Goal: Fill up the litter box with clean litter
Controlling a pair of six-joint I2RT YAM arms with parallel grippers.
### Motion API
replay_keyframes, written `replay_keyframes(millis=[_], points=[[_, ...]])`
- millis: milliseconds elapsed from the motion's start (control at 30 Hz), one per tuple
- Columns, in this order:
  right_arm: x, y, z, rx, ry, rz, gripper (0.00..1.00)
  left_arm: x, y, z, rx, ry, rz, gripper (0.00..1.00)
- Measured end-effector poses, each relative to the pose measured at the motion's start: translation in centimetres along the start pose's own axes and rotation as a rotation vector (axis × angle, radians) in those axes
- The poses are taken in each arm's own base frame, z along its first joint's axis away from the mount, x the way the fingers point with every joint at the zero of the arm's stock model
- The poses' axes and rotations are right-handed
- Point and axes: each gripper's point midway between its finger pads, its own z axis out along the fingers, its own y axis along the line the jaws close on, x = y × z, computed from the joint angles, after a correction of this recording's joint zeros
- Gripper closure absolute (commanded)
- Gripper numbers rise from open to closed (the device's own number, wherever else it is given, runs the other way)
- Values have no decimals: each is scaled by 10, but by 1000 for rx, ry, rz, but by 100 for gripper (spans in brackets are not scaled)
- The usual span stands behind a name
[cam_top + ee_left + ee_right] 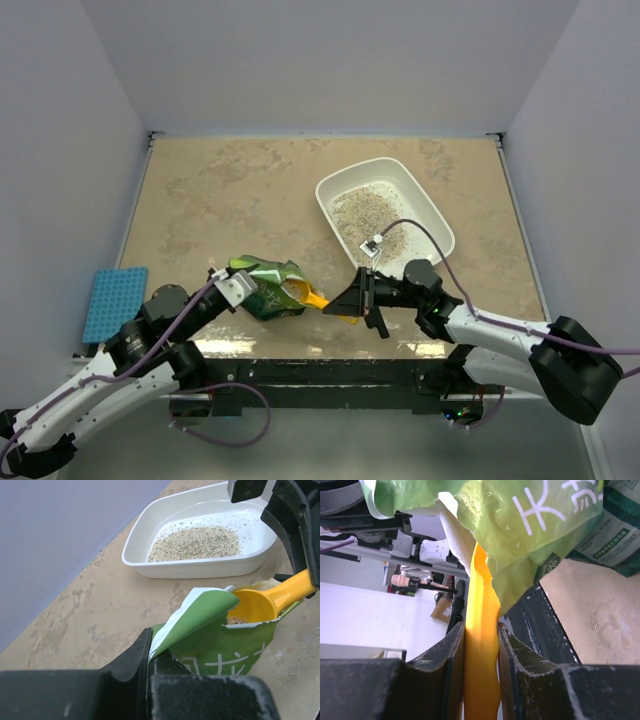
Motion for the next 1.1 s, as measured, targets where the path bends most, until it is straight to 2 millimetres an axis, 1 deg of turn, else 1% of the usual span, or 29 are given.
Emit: replay_keyframes(millis=[267,700,900,1100], points=[[3,2,-13,31,-33,10,100,0,0,-3,-7,-19,-3,100],[10,14,-45,-7,-160,65,100,-2,-9,-1,42,-39,-2,100],[13,20,-56,-12,-188,95,100,-4,-15,1,75,-48,-2,100],[14,18,-61,10,-206,134,100,-4,-19,4,94,-43,-1,100]])
